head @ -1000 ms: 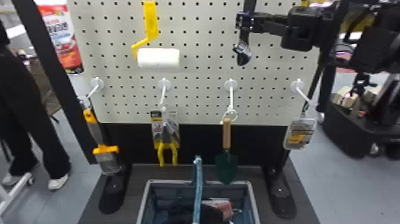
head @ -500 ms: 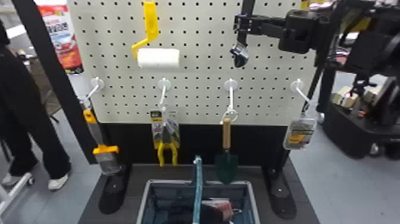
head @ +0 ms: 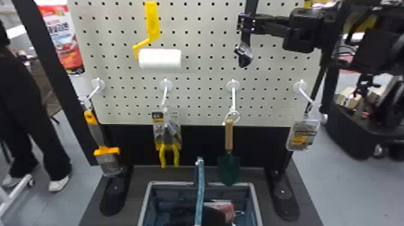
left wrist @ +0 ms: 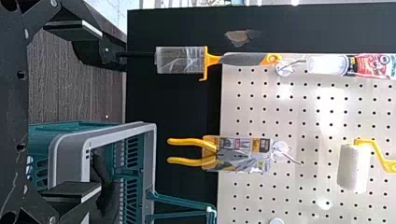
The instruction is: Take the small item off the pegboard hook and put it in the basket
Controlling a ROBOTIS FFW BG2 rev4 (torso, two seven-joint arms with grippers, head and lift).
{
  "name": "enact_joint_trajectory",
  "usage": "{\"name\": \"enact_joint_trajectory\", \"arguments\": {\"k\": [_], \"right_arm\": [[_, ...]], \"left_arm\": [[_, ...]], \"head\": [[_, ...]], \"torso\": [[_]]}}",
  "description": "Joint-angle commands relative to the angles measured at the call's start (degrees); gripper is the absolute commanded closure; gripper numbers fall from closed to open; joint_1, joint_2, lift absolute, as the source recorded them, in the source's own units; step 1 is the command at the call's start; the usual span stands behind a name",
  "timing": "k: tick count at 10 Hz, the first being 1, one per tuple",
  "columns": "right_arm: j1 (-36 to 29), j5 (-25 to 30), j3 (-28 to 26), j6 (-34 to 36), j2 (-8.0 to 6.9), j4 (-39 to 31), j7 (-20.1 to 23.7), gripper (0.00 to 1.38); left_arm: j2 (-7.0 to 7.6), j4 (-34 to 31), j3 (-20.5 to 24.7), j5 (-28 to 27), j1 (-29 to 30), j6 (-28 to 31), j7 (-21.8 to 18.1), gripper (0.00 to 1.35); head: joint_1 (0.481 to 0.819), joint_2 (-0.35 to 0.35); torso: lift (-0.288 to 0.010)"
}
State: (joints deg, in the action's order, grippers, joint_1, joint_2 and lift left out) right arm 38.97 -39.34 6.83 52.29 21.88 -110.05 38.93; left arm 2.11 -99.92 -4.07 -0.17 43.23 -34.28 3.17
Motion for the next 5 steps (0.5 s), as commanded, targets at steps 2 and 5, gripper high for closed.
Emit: {"name": "enact_joint_trajectory", "arguments": {"k": [2, 5], "right_arm": [[0.00, 0.40, -0.06, 0.00, 0.01, -1.11, -0.08, 1.15], [-0.12, 0.75, -0.42, 0.09, 0.01, -2.52, -0.17, 1.15]], "left_arm": [[0.09, 0.00, -0.06, 0.09, -0.01, 0.00, 0.00, 0.16], [0.09, 0.00, -0.06, 0.17, 0.12, 0.00, 0.00, 0.16]], "head": [[0.549, 0.000], [0.549, 0.000]], "torso": [[-0.100], [-0.100]]}}
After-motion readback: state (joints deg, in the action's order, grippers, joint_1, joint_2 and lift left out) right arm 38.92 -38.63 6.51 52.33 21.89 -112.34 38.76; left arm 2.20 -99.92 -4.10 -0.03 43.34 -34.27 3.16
